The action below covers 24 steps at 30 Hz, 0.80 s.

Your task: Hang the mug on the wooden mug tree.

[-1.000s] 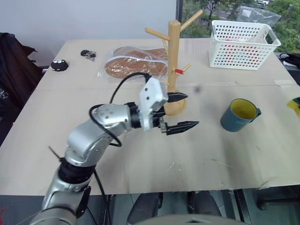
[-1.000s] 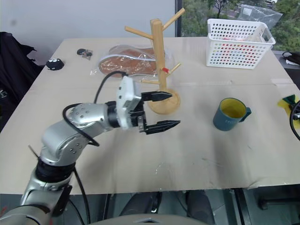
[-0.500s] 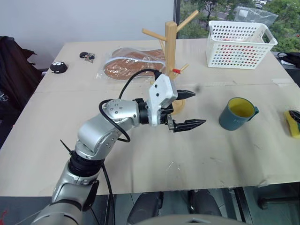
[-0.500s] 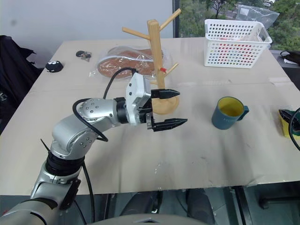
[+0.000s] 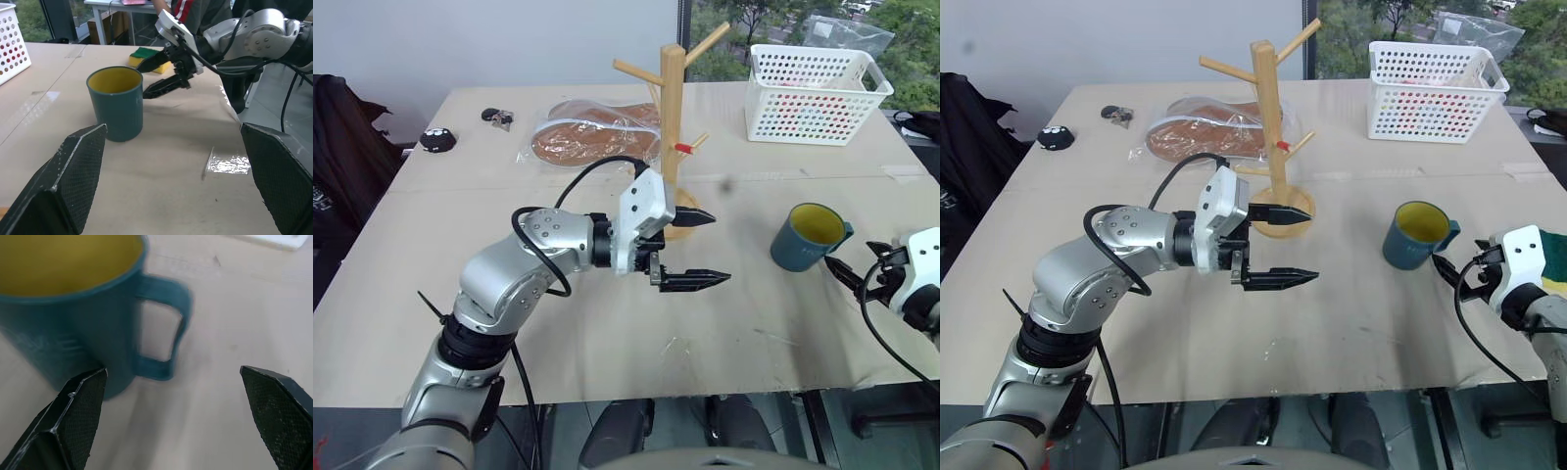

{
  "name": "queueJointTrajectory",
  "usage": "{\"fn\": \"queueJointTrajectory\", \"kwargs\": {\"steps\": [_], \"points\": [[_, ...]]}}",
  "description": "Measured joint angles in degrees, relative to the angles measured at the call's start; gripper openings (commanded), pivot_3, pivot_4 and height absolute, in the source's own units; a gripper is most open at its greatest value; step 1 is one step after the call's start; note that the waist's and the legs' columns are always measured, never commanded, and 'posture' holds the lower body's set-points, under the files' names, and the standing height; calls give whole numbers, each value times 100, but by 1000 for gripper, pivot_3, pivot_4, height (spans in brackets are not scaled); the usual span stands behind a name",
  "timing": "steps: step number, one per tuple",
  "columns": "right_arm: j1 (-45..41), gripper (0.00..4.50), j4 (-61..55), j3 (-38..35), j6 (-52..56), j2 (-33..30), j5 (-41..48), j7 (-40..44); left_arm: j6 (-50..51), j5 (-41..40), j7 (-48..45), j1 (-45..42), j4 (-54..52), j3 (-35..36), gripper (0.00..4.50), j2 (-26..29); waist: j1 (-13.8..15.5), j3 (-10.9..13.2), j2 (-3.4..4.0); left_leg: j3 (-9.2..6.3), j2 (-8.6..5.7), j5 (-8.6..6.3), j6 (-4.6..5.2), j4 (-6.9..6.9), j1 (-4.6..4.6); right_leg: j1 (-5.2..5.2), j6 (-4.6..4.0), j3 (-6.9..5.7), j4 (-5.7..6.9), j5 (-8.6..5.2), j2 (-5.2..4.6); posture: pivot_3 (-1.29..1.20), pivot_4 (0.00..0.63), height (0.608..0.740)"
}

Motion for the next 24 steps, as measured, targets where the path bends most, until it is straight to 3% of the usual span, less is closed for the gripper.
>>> {"fn": "queueJointTrajectory", "kwargs": {"steps": [8, 14, 18, 20, 22, 24], "points": [[-587, 4400, 1235, 104, -872, 164, -217, 180, -8, 52, 12, 0, -9, 0, 4500, 0, -3, 0, 0, 0, 1, 0, 0, -5, 6, 0, -1, 2, 5, 0, 1, 0, 150, 740], [-1071, 4400, 2166, 316, -1348, 289, -164, 816, -27, 96, 15, 2, -10, 2, 4500, 0, -22, 0, 1, 4, 1, 0, 0, -5, 11, 1, -1, 6, 7, 0, 2, 0, 150, 740], [-1353, 2692, 2746, 449, -1640, 408, -153, 1104, -29, 98, 19, 10, -11, 4, 4500, -3, -43, 0, 1, 5, 1, 0, 0, -5, 11, 0, -1, 8, 8, 0, 2, 0, 150, 740], [-1475, 1539, 2958, 453, -1823, 423, -132, 1257, -29, 98, 33, 73, -16, 24, 4500, 0, -59, 0, 1, 4, 1, 0, 0, -5, 11, 0, -1, 8, 7, 0, 1, 0, 150, 740], [-1501, 1051, 3005, 453, -1883, 424, -109, 1338, -29, 98, 45, 113, -16, 34, 4500, 11, -61, 0, 1, 3, 1, 0, 0, -6, 11, 0, -1, 7, 7, 0, 1, 0, 150, 740], [-1543, 48, 3105, 453, -1983, 426, -75, 1455, -30, 101, 89, 135, -23, 46, 4500, 23, -66, 0, 1, 3, 1, 0, 0, -6, 11, 0, -1, 7, 7, 0, 1, 0, 150, 740]]}}
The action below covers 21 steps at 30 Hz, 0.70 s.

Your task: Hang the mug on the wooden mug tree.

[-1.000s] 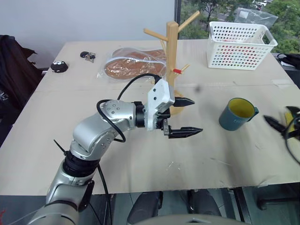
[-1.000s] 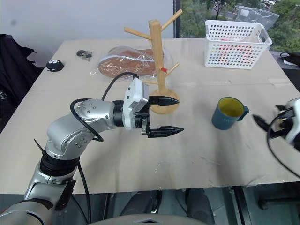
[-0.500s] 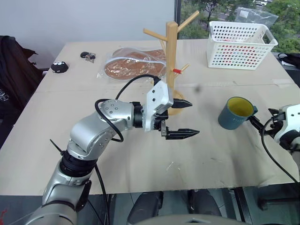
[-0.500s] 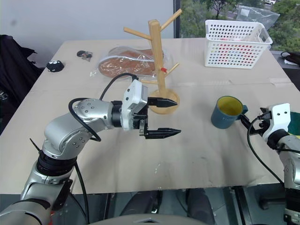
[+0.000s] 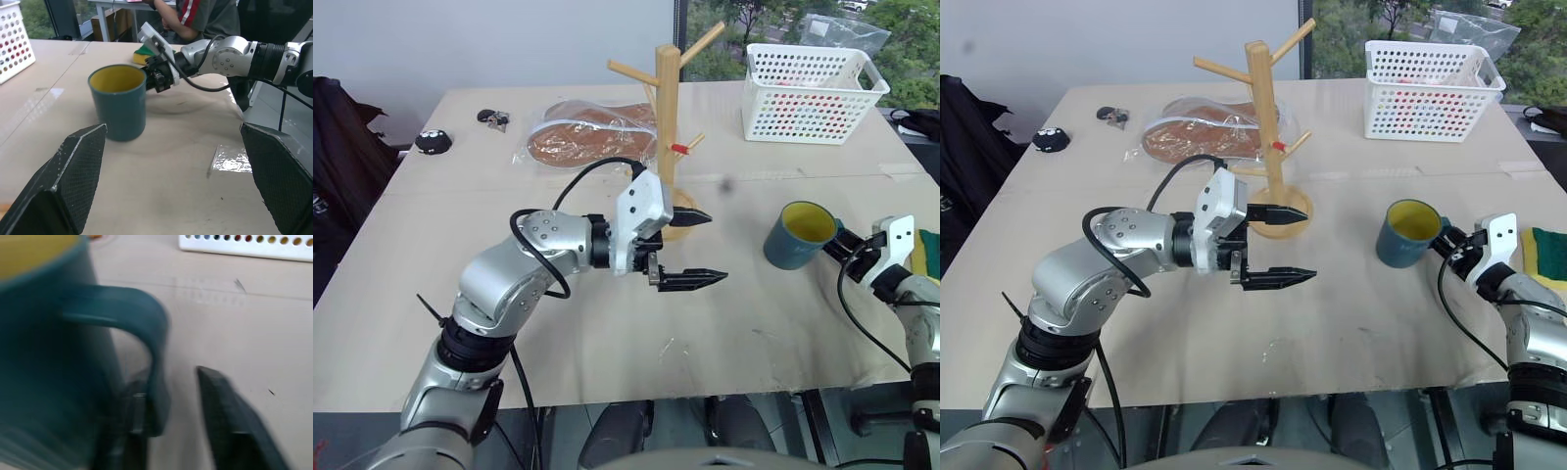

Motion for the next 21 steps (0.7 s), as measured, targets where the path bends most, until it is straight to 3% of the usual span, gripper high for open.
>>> {"fn": "queueJointTrajectory", "kwargs": {"steps": [9, 13, 15, 21], "points": [[-32, 48, -56, 40, 22, -116, 27, 178, -320, 345, 375, 556, -2, 72, 4500, -93, -63, -1, 4, 2, 0, 0, 0, -1, 3, -1, 0, 4, 1, 0, -1, 0, 150, 740], [-175, 48, -1139, 371, 710, -673, 42, 329, -1095, 747, 923, 1500, 1, 429, 4500, -576, -98, 3, 16, 10, 3, -1, 0, -10, 7, -5, 0, 15, 1, 0, -1, 0, 150, 740], [-641, 48, -1802, 642, 1310, -890, 125, 322, -1406, 650, 1214, 1909, -139, 801, 4500, -975, -93, 5, 17, 8, 6, -1, -1, -7, 5, -6, -3, 12, 1, 2, -1, 0, 150, 740], [-2009, 48, -2814, 1589, 2505, -1211, 108, 340, -2096, 21, 1120, 2916, -786, 1485, 4500, -1225, 12, 4, 13, -5, 8, -2, -1, -2, -9, -3, -7, -12, -10, 4, -4, 0, 150, 740]]}}
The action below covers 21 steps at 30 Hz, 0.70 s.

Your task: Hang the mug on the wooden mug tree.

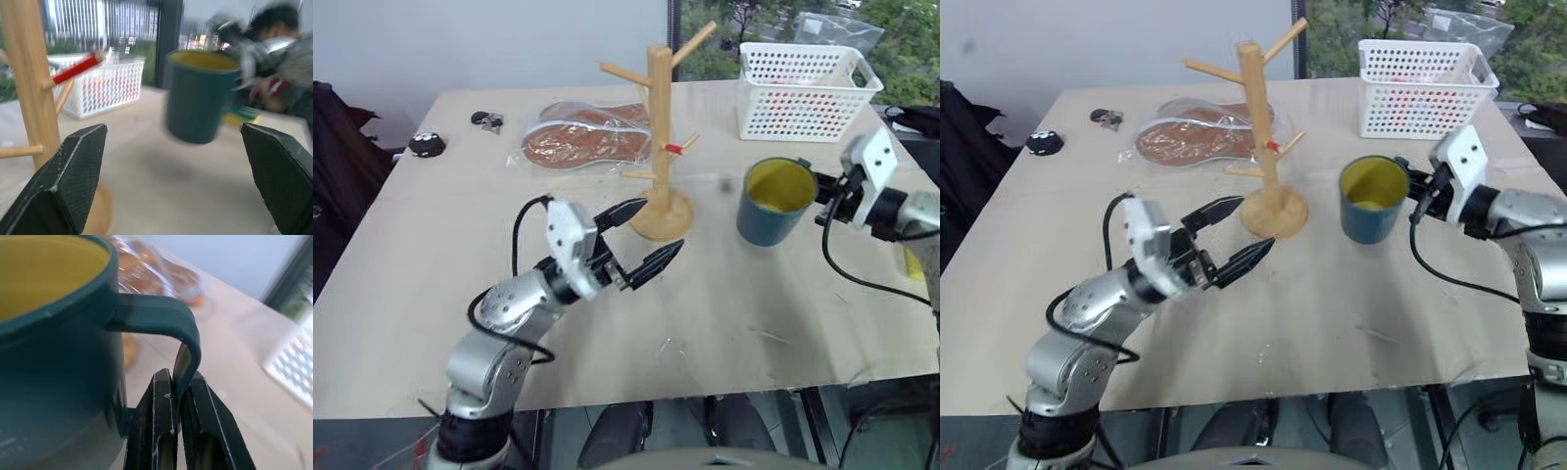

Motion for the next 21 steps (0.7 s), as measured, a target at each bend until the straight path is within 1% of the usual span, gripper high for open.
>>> {"fn": "queueJointTrajectory", "kwargs": {"steps": [2, 5, 7, 9, 12, 14, 18, 19, 21], "points": [[-334, 48, -137, 246, 304, -11, -7, 1, -57, -188, -22, 64, 3, 202, 4500, 2, 59, 1, 0, -1, 0, 0, 0, 2, -5, -2, -2, -3, -7, 2, 0, 0, 150, 740], [-892, 48, -441, 530, 1030, -8, -8, -146, -160, -485, -100, 233, 60, 515, 4500, 7, 80, 0, 0, -12, -1, 0, 1, 3, -21, -7, -3, -15, -19, 3, 0, 0, 150, 740], [-1155, 48, -648, 688, 1434, -12, 19, -220, -213, -531, -161, 285, 147, 597, 4500, 37, 74, -1, -1, -15, -1, 0, 0, 4, -44, -29, -6, -20, -22, 5, 0, 0, 150, 740], [-1513, 48, -949, 890, 2153, -23, 121, -307, -280, -597, -273, 329, 287, 699, 4500, 45, 65, -1, 0, -15, -1, 1, -1, 4, -66, -55, -10, -18, -20, 8, 0, 0, 150, 740], [-2097, 48, -1209, 1302, 3084, -128, 181, -364, -410, -602, -436, 300, 537, 748, 4500, 63, 67, -1, 0, -16, -1, 1, -1, 2, -82, -73, -11, -20, -19, 8, -2, 0, 150, 740], [-2398, 48, -1209, 1446, 3549, -124, 197, -449, -497, -594, -511, 248, 683, 748, 4500, 62, 65, -2, -1, -13, -2, 1, -1, 3, -88, -80, -12, -18, -19, 9, -2, 0, 150, 740], [-2915, 48, -1178, 1729, 4082, 4, 196, -554, -683, -566, -625, 157, 867, 732, 4500, 28, 54, -2, -1, -10, -2, 1, -1, 1, -89, -85, -13, -14, -18, 10, -2, 0, 150, 740], [-3174, 48, -1150, 1840, 4342, 98, 199, -613, -770, -544, -664, 153, 909, 713, 4500, 8, 40, -2, -1, -9, -1, 1, -1, 0, -89, -88, -13, -10, -16, 10, -2, 0, 150, 740], [-3423, 48, -1153, 1893, 4549, 173, 220, -649, -836, -521, -702, 153, 931, 691, 4500, -24, 44, -2, -1, -11, 0, 1, -1, -1, -90, -89, -13, -12, -16, 10, -2, 0, 150, 740]]}}
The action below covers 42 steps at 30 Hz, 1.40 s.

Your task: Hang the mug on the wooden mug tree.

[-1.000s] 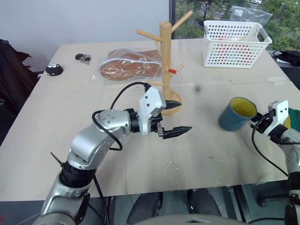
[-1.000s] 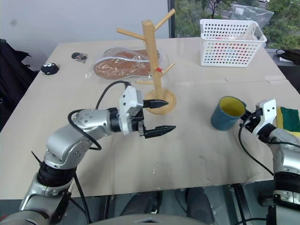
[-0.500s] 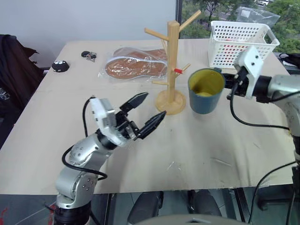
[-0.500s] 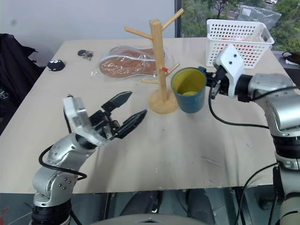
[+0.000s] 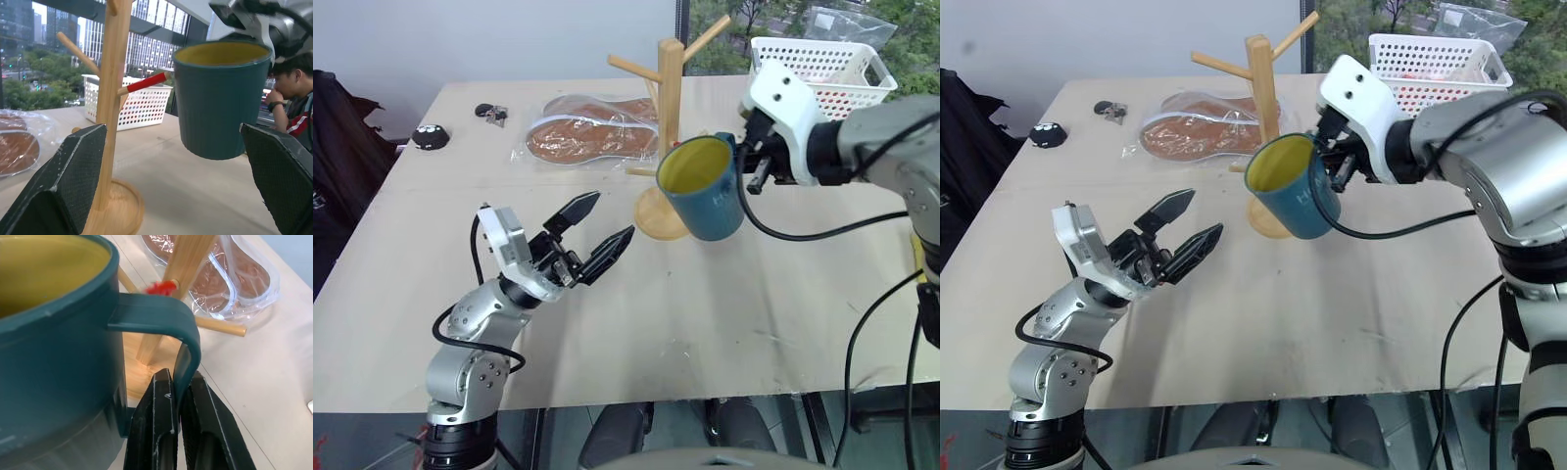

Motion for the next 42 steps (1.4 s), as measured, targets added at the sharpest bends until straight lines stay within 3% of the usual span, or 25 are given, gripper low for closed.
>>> {"fn": "queueJointTrajectory", "kwargs": {"steps": [9, 20, 23, 29, 31, 36, 38, 42], "points": [[-516, 48, 181, 600, 454, 288, -17, -203, -258, 152, -62, -2, 142, -172, 4500, -109, 6, -1, -2, 0, -2, 0, 0, 1, -1, -1, 0, -2, 3, 1, 2, 0, 150, 740], [-632, 48, 663, 672, 330, 540, -202, -367, -407, 159, -106, 39, 210, -202, 4500, -110, -30, -1, -1, 0, -2, 0, 0, 0, -1, -4, 0, 0, 5, 1, 3, 0, 150, 740], [-681, 865, 763, 672, 246, 591, -258, -386, -416, 159, -107, 45, 210, -202, 4500, -110, -47, -1, -1, 0, -2, 0, 0, 0, -1, -4, 0, -1, 5, 1, 3, 0, 150, 740], [-706, 3752, 943, 669, 100, 617, -384, -442, -514, 153, -50, 14, 249, -146, 4500, -180, -85, -1, -1, -1, -2, 0, 0, 0, -1, -4, 0, -1, 6, 1, 3, 0, 150, 740], [-706, 4411, 953, 669, 99, 650, -397, -449, -548, 153, -41, -8, 305, -137, 4500, -181, -108, -1, -1, -1, -2, 0, 0, 0, -1, -4, 0, -1, 6, 1, 3, 0, 150, 740], [-675, 4411, 875, 519, 180, 541, -317, -389, -565, 156, -48, -14, 318, -145, 4500, -172, -122, -1, -1, -1, -2, 0, 0, 0, -2, -5, 0, 0, 6, 1, 3, 0, 150, 740], [-433, 4411, 672, 101, 211, 295, -91, -204, -563, 189, -41, 4, 321, -148, 4500, -100, -83, -3, -5, -8, -3, 0, 0, 0, -6, -3, 0, -11, 0, 1, 3, 0, 150, 740], [879, 4411, 16, -1025, 169, -41, 399, 30, -521, 618, 84, 256, 311, -192, 4500, 212, -65, -8, -14, -8, -4, -1, 2, -4, -6, 1, 0, -10, -6, 1, 1, 0, 150, 740]]}}
